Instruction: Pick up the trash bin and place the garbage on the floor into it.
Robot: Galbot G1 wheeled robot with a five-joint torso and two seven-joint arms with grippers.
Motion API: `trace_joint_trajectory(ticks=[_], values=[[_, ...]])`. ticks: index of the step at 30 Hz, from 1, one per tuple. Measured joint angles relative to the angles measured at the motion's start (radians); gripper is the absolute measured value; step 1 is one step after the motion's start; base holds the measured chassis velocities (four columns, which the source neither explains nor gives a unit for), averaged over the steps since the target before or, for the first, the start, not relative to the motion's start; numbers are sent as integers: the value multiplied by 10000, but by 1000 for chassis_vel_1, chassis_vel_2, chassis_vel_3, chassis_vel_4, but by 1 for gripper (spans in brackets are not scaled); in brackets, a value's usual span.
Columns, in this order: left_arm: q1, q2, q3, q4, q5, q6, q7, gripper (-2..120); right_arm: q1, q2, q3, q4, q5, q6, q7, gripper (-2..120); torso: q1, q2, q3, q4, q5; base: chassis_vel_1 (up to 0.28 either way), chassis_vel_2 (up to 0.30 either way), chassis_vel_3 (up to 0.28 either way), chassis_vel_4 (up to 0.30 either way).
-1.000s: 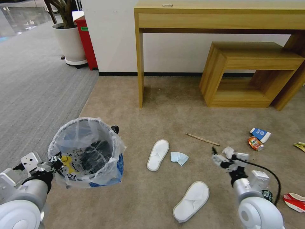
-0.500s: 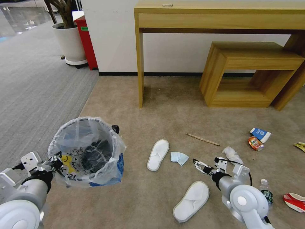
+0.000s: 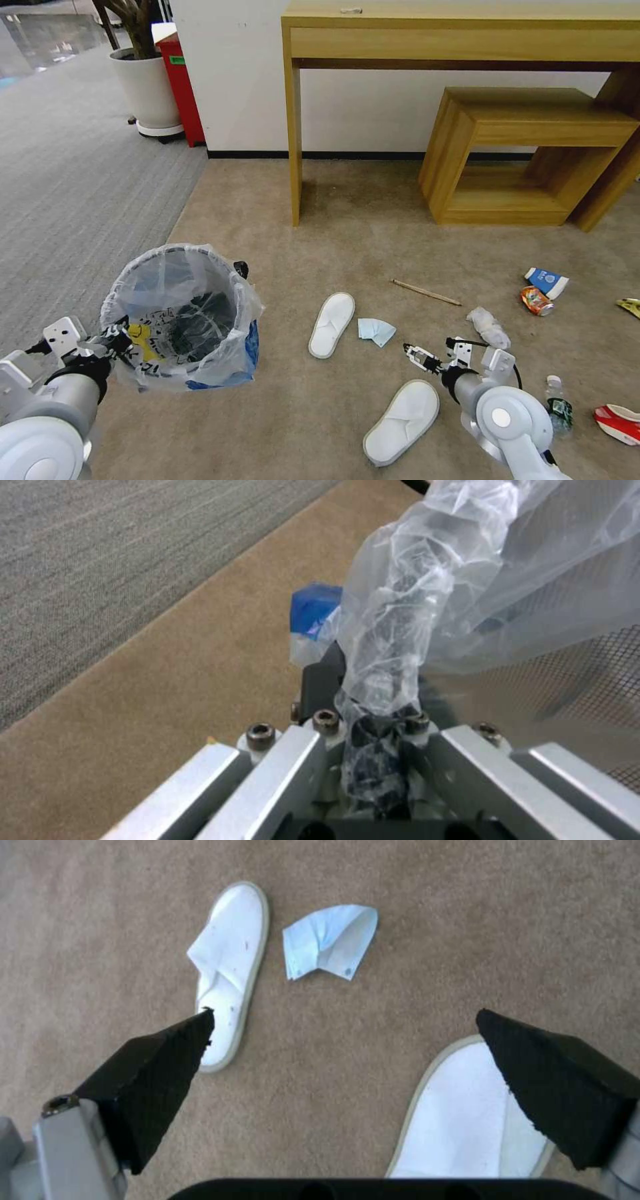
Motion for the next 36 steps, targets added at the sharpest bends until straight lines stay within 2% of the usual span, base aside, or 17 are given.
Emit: trace_joint_trajectory(ticks=[7, 13, 25, 36], values=[[-7, 34, -4, 35, -7, 0, 19, 1, -36, 9, -59, 30, -126, -81, 177, 100, 0, 0, 0, 0, 0, 0, 0, 0, 0], [-10, 55, 18, 46, -10, 0, 25, 1, -87, -15, -362, -435, -208, -293, 705, 100, 0, 0, 0, 0, 0, 0, 0, 0, 0], [-24, 104, 35, 62, 9, 0, 25, 1, 123, 137, -1182, -1565, -840, -316, 821, 100, 0, 0, 0, 0, 1, 0, 0, 0, 0], [-43, 56, 47, 117, 47, 0, 24, 1, 317, 151, -1217, -2016, -1050, -241, 833, 100, 0, 0, 0, 0, 0, 0, 0, 0, 0]])
